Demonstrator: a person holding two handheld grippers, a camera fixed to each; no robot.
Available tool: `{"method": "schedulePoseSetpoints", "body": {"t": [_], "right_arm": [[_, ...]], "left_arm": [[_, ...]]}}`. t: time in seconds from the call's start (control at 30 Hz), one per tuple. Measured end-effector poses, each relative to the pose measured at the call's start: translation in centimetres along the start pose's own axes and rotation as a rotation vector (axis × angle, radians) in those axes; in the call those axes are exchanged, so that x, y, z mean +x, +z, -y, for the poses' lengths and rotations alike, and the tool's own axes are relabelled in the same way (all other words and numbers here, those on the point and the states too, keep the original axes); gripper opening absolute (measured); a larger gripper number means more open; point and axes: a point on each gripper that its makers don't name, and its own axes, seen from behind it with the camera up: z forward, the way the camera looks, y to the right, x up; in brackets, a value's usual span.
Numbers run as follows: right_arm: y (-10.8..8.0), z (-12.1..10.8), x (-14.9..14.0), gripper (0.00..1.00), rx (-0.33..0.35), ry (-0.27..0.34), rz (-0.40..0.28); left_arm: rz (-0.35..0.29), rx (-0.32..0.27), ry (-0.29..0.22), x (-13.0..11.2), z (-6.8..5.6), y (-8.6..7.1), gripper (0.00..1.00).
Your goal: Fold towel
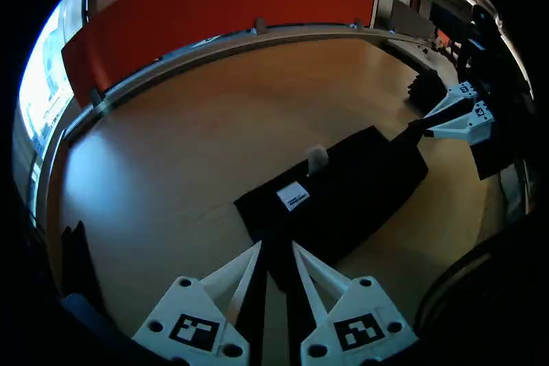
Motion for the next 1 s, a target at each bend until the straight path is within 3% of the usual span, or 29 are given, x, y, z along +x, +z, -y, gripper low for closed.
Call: {"method": "schedulePoseSetpoints", "body": {"t": [0.23, 0.4, 0.5, 0.57, 0.73, 1.0], "right_arm": [[2.1, -0.9, -1.2, 0.17, -0.010, 0.027, 0.022], [3.3, -1.3, -1.9, 0.20, -0.015, 0.045, 0.036], [3.7, -1.8, -2.1, 0.29, -0.029, 0.051, 0.038], [4.0, -2.1, -2.4, 0.39, -0.037, 0.053, 0.044], [4.7, -3.0, -3.0, 0.59, -0.063, 0.045, 0.057], [5.5, -4.0, -3.6, 0.66, -0.088, 0.032, 0.078]], "left_arm": [[0.025, 0.023, 0.007, -0.6, 0.6, 2.2, 0.17], [0.031, 0.045, 0.007, -0.8, 1.1, 3.3, 0.23], [0.035, 0.060, 0.006, -1.0, 1.4, 3.9, 0.31], [0.039, 0.072, 0.004, -1.3, 1.7, 4.4, 0.36], [0.042, 0.100, 0.010, -1.6, 2.2, 5.2, 0.41], [0.048, 0.122, 0.033, -1.6, 2.9, 5.7, 0.41]]}}
